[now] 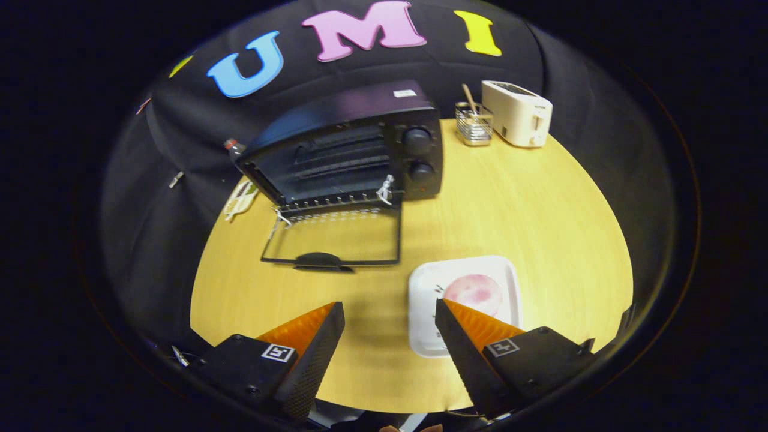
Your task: Open the toaster oven, put the food inside, and close the toaster oven door.
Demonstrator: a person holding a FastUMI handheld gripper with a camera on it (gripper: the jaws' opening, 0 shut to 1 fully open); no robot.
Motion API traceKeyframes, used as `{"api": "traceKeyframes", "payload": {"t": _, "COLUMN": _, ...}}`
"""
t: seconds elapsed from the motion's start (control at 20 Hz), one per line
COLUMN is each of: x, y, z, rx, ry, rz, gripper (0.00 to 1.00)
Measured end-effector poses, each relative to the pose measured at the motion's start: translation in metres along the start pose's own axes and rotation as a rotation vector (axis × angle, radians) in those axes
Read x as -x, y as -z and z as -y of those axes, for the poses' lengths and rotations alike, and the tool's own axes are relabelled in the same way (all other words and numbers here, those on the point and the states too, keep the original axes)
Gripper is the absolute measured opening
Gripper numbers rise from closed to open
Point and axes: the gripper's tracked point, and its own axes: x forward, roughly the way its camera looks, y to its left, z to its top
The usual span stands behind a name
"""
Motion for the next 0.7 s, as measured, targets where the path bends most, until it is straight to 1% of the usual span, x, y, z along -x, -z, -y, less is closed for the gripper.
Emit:
{"api": "traceKeyframes", "payload": {"t": 0.1, "x": 0.0, "y": -0.001, "z": 0.036, "rx": -0.004, "ry": 0.039, "rz": -0.051, "gripper": 0.99}}
{"api": "traceKeyframes", "payload": {"t": 0.2, "x": -0.005, "y": 0.002, "z": 0.067, "rx": -0.01, "ry": 0.06, "rz": -0.132, "gripper": 0.99}}
{"api": "traceKeyframes", "payload": {"t": 0.35, "x": -0.012, "y": 0.014, "z": 0.095, "rx": -0.074, "ry": 0.045, "rz": -0.285, "gripper": 0.99}}
{"api": "traceKeyframes", "payload": {"t": 0.45, "x": -0.023, "y": 0.011, "z": 0.113, "rx": -0.132, "ry": 0.051, "rz": -0.323, "gripper": 0.99}}
{"api": "traceKeyframes", "payload": {"t": 0.5, "x": -0.031, "y": 0.009, "z": 0.122, "rx": -0.142, "ry": 0.056, "rz": -0.333, "gripper": 0.96}}
{"api": "traceKeyframes", "payload": {"t": 0.6, "x": -0.046, "y": 0.012, "z": 0.136, "rx": -0.116, "ry": 0.07, "rz": -0.36, "gripper": 0.96}}
{"api": "traceKeyframes", "payload": {"t": 0.65, "x": -0.053, "y": 0.015, "z": 0.14, "rx": -0.098, "ry": 0.074, "rz": -0.377, "gripper": 0.92}}
{"api": "traceKeyframes", "payload": {"t": 0.7, "x": -0.063, "y": 0.021, "z": 0.143, "rx": -0.078, "ry": 0.074, "rz": -0.395, "gripper": 0.74}}
